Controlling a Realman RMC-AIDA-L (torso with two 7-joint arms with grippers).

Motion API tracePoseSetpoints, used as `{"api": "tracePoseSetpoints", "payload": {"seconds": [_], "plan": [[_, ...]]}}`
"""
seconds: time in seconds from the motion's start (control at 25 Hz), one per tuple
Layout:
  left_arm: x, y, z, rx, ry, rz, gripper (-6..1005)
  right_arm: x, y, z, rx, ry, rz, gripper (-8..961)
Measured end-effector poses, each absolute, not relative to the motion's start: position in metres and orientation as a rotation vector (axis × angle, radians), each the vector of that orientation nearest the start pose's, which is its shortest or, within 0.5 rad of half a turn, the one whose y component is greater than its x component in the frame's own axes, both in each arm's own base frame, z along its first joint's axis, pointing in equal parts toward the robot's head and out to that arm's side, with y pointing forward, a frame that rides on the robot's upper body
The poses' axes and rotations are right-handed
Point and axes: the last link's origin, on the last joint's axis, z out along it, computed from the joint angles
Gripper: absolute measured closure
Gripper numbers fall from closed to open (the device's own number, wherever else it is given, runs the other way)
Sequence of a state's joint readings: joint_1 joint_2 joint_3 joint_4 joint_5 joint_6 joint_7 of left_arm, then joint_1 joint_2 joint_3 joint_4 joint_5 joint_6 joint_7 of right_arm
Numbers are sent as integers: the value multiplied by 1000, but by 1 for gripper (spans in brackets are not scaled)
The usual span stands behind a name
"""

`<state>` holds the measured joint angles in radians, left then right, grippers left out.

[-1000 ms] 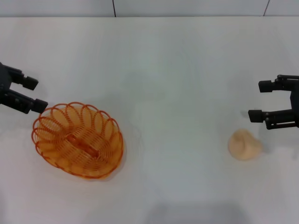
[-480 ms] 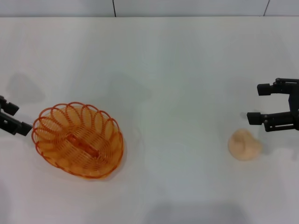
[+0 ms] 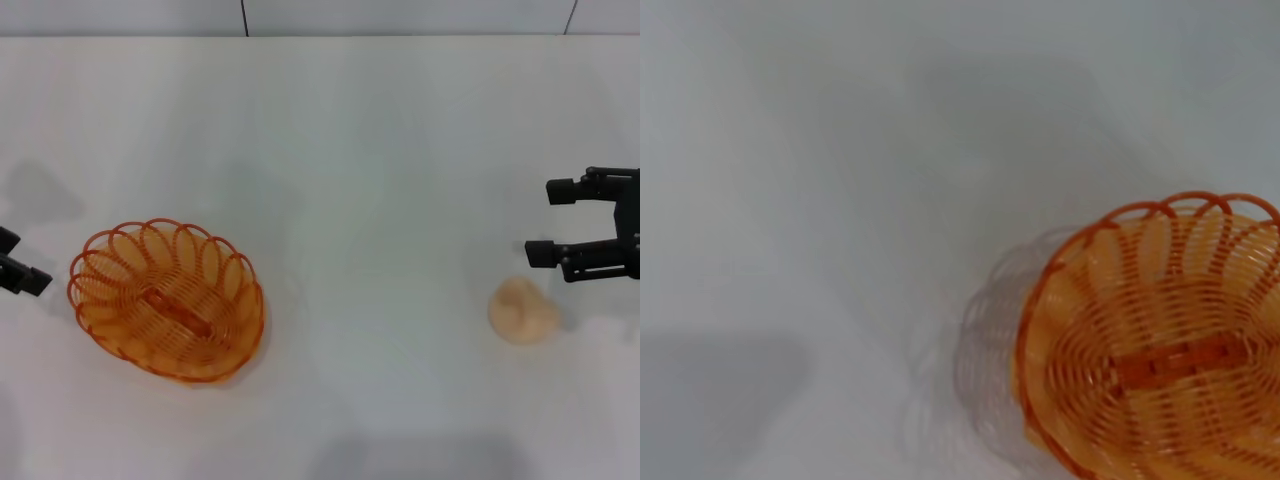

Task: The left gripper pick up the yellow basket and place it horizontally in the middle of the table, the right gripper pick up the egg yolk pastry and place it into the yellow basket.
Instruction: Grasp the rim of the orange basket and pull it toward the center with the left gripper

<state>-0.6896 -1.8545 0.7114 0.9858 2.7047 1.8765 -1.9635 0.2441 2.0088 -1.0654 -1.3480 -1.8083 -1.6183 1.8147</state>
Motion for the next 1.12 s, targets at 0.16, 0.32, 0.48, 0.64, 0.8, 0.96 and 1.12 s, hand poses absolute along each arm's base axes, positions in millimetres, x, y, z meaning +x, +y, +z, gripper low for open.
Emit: {"api": "tracePoseSetpoints", "payload": {"seconds": [0.16,0.32,0.48,0.64,0.8,0.96,1.12], "plan": [[-280,353,125,-2711,-1032,445,239,223,298,70,-2777,519,487,95],[-276,359,113,-2723,-971,469,245,223,298,70,-2777,520,487,95],[-274,365,102,-2728,-926,495,251,222,298,69,-2778,518,487,95],[-272,369,90,-2746,-904,514,257,222,299,69,-2778,520,488,95],[-274,370,83,-2749,-904,519,262,221,299,70,-2776,517,488,95],[-276,370,75,-2749,-902,529,268,221,300,70,-2770,517,488,95],[-276,371,72,-2746,-893,531,274,222,300,71,-2765,517,490,95]]}}
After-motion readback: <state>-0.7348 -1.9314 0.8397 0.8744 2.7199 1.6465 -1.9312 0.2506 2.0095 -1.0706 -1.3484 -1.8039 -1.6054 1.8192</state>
